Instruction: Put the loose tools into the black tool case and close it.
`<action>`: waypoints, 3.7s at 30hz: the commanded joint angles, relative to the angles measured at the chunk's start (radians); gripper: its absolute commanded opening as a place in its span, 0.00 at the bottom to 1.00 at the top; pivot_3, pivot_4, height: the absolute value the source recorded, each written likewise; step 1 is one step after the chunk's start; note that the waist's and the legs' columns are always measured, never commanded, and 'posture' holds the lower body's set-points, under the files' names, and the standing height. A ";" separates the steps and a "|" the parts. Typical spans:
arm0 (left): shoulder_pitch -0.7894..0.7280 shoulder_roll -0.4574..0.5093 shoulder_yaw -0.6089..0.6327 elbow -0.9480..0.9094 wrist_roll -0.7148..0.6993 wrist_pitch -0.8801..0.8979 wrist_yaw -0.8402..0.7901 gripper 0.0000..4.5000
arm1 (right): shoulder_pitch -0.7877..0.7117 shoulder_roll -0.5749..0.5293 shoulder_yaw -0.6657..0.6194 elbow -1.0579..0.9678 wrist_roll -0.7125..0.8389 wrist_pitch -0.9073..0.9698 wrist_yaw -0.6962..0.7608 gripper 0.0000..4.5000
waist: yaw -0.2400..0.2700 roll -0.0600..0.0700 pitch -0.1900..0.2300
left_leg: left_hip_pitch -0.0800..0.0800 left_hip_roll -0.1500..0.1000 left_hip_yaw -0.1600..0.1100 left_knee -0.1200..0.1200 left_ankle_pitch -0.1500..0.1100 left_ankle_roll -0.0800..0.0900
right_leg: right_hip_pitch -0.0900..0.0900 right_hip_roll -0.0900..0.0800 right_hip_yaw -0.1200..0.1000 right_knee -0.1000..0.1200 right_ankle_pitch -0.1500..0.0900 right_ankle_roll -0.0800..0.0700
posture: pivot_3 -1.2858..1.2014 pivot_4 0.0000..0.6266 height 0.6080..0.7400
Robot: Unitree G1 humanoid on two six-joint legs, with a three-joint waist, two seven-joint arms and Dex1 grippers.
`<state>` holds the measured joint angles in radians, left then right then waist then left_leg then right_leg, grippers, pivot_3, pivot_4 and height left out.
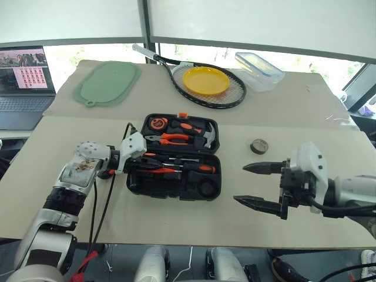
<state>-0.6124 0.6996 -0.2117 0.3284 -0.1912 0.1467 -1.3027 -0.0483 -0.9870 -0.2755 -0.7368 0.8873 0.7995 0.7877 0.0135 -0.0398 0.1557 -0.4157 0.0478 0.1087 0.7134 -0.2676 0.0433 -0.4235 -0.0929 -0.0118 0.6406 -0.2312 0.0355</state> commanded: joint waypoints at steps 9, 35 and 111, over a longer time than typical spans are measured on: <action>0.044 0.011 0.001 0.044 0.056 -0.081 0.004 0.02 | -0.040 0.018 0.039 0.002 -0.003 0.007 -0.048 1.00 | -0.002 0.003 -0.003 | 0.001 0.000 0.000 -0.001 0.000 0.000 | 0.001 0.000 0.000 0.000 0.000 0.000 | 0.52 0.24 0.99; 0.918 0.275 0.956 -0.435 -0.167 0.472 0.230 0.47 | -0.405 0.118 0.247 0.252 -0.092 -0.111 0.240 1.00 | -0.009 0.004 -0.001 | 0.001 0.003 0.001 -0.005 -0.001 -0.002 | -0.004 -0.003 -0.002 0.000 -0.002 -0.003 | 0.52 0.24 0.99; -0.079 0.267 -0.192 -0.385 0.096 0.154 -0.218 0.39 | -0.172 0.121 0.123 0.076 -0.090 -0.078 0.029 1.00 | 0.002 0.001 0.001 | 0.001 0.000 0.003 -0.009 0.001 -0.004 | -0.003 0.001 0.000 -0.001 -0.003 -0.003 | 0.52 0.24 0.99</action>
<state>-0.6634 0.9753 -0.3976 -0.0739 -0.1180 0.3467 -1.5032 -0.2245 -0.8665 -0.1237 -0.6349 0.7868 0.7282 0.8241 0.0155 -0.0392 0.1564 -0.4152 0.0473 0.1118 0.7046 -0.2665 0.0393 -0.4261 -0.0922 -0.0124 0.6393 -0.2341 0.0329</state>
